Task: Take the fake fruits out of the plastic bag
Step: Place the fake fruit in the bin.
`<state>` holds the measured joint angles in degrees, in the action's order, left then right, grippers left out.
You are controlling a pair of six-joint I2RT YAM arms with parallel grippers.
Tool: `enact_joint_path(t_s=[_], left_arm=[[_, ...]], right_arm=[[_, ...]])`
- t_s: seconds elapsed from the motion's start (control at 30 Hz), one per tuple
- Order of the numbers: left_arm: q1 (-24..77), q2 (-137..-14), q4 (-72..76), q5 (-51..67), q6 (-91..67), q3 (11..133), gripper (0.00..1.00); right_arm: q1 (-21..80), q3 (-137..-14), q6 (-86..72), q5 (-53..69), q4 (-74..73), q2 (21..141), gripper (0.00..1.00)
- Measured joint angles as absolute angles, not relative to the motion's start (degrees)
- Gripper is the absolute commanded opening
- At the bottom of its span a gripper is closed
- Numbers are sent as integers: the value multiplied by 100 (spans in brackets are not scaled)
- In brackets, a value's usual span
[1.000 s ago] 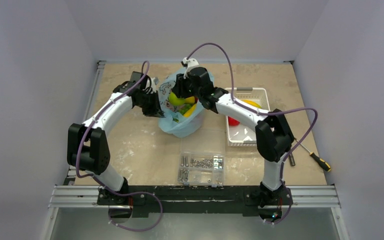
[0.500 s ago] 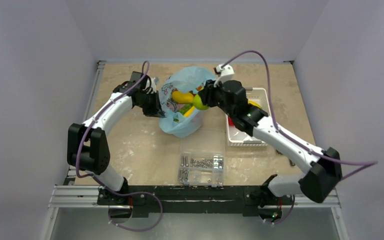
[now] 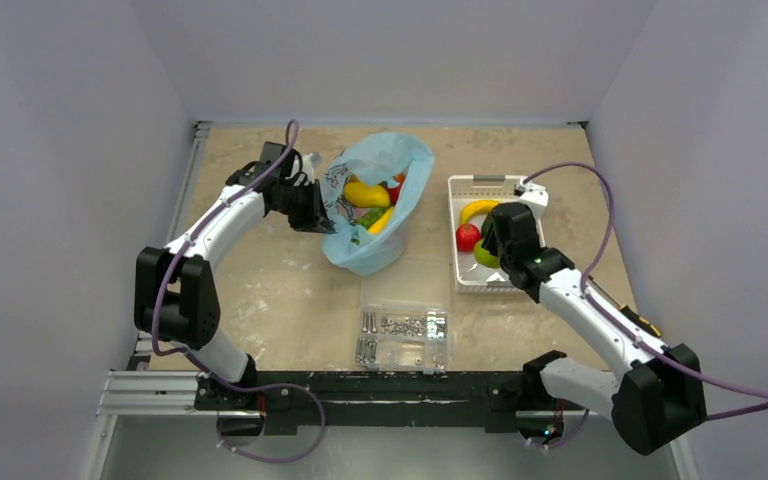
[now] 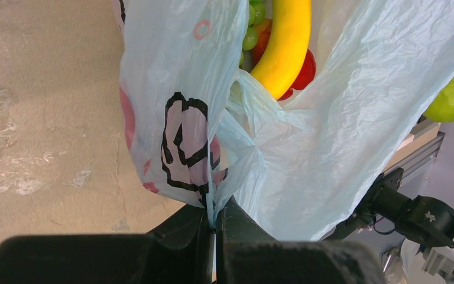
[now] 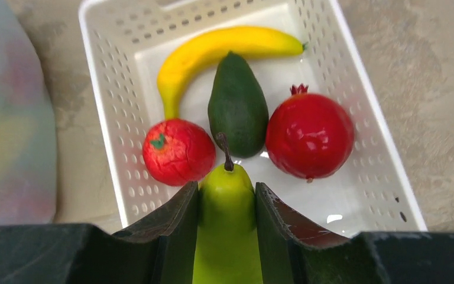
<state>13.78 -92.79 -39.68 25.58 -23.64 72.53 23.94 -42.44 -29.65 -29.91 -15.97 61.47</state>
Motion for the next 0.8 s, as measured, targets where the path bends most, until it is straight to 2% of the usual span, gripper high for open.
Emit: enact_joint_path(t_s=[0.27,0.4,0.47,0.57,0.67,0.8], left_arm=[[1378,-9279,-3951,2585,-2364,7251,0],[1378,-9279,-3948,2598,-2364,7251,0],[1378,-9279,-3948,2598,-2364,7251,0],[1378,-9279,-3951,2598,-2368,7251,0],[1378,-9279,-3948,2598,-2403,7251,0],[1378,-9279,-3948,2609,-2447,7251,0]], right_arm=[[2399,-4082,-3135,-2550,-1518,6954,1],[2399,-4082,-3190,-2292,-1428,7382,18],[2399,-4082,-3208,-2228,-1378,7426,36],[2399,-4082,-3218,-2126,-1337,7417,57],[2401,-4084,-3177,-2141,-1347,7395,66],[2401,-4143,-2893,-2167,-1481,7175,70]])
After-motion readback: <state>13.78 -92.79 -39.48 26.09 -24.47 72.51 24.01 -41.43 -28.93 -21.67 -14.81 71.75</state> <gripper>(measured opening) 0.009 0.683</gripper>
